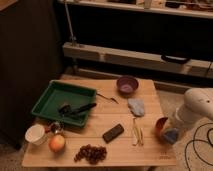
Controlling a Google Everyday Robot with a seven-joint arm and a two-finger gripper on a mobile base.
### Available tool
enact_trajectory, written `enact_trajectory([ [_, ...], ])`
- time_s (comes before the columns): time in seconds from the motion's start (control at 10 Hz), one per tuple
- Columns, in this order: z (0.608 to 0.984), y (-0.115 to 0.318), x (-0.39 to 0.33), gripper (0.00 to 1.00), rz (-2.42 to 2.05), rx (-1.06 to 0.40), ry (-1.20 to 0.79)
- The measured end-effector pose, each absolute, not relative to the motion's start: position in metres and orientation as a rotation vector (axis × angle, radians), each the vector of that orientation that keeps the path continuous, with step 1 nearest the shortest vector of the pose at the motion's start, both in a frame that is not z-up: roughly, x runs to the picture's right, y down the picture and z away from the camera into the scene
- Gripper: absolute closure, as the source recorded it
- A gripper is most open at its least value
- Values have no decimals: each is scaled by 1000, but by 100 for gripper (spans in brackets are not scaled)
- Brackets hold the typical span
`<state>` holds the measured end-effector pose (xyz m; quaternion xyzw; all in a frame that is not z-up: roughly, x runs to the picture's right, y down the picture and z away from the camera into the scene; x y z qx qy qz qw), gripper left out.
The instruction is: Wipe red bowl with sponge
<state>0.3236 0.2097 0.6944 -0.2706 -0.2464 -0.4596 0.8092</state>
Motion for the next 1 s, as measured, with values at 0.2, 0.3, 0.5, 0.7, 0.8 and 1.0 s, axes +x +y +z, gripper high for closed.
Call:
enact_trajectory([
  [0.2,695,207,332,100,-970,-586,-518],
  [0.3,696,206,334,100,-969,-587,-515],
  [0.5,696,200,338,100,-966,-589,-506],
  [0.7,698,193,339,100,-972,-589,-501],
  [0.8,700,188,339,100,-978,-590,-499],
  [1.0,704,179,336,100,-992,-590,-498],
])
